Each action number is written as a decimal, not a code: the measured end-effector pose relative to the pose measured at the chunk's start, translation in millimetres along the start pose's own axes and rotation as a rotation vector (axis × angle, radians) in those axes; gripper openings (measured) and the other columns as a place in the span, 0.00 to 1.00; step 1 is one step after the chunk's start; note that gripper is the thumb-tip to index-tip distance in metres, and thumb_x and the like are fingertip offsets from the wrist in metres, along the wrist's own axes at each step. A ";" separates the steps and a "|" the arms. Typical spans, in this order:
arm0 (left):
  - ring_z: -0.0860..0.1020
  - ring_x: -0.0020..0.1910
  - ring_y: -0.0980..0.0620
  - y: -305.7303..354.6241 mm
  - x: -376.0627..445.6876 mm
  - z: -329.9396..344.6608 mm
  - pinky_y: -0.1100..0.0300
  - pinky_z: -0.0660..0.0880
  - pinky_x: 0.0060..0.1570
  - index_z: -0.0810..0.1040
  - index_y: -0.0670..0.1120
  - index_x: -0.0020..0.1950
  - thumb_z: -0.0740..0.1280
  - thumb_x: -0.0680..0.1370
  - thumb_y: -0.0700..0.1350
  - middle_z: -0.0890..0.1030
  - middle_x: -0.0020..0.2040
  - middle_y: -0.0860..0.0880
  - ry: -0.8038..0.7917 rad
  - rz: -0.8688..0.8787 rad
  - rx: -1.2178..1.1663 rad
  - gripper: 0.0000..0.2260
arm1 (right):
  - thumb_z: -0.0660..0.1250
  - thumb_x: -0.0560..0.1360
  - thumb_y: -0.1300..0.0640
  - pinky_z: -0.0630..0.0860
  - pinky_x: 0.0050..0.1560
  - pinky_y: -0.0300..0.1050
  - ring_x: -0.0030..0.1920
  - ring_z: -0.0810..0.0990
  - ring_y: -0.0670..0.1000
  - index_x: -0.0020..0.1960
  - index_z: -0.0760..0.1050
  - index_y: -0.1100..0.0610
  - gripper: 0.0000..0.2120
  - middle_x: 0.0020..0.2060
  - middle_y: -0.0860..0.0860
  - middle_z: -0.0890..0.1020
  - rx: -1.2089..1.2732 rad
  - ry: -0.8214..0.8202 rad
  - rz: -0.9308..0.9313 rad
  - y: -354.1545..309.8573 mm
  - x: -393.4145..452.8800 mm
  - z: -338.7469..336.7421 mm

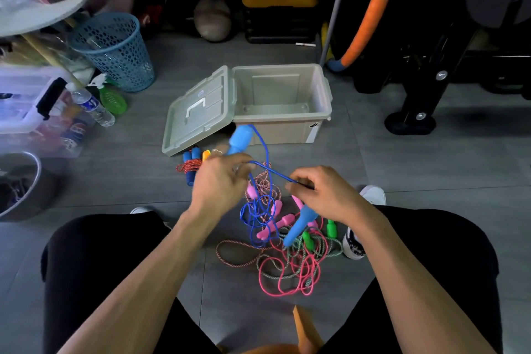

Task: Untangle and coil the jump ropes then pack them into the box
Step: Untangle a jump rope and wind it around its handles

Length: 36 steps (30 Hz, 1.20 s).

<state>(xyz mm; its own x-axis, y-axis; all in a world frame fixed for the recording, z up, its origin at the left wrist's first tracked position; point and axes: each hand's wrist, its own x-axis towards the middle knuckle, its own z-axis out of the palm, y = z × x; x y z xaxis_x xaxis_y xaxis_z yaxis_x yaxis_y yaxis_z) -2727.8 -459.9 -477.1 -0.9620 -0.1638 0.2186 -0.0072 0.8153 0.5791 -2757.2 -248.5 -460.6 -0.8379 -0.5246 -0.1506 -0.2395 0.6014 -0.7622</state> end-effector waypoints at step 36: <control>0.84 0.38 0.46 -10.6 -6.3 2.7 0.46 0.81 0.43 0.74 0.47 0.54 0.69 0.76 0.42 0.84 0.43 0.43 -0.487 -0.409 -0.265 0.08 | 0.72 0.75 0.56 0.75 0.31 0.43 0.29 0.77 0.52 0.51 0.77 0.64 0.12 0.37 0.62 0.82 0.769 0.172 0.749 34.4 21.5 36.2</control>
<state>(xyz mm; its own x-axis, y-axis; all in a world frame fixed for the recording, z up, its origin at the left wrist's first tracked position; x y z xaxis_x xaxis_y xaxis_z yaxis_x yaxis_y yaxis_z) -2722.4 -465.9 -486.7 -0.9098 -0.1107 -0.4001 -0.3882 0.5679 0.7258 -2765.7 -260.9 -512.8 -0.7151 -0.0541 -0.6970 0.6823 0.1634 -0.7126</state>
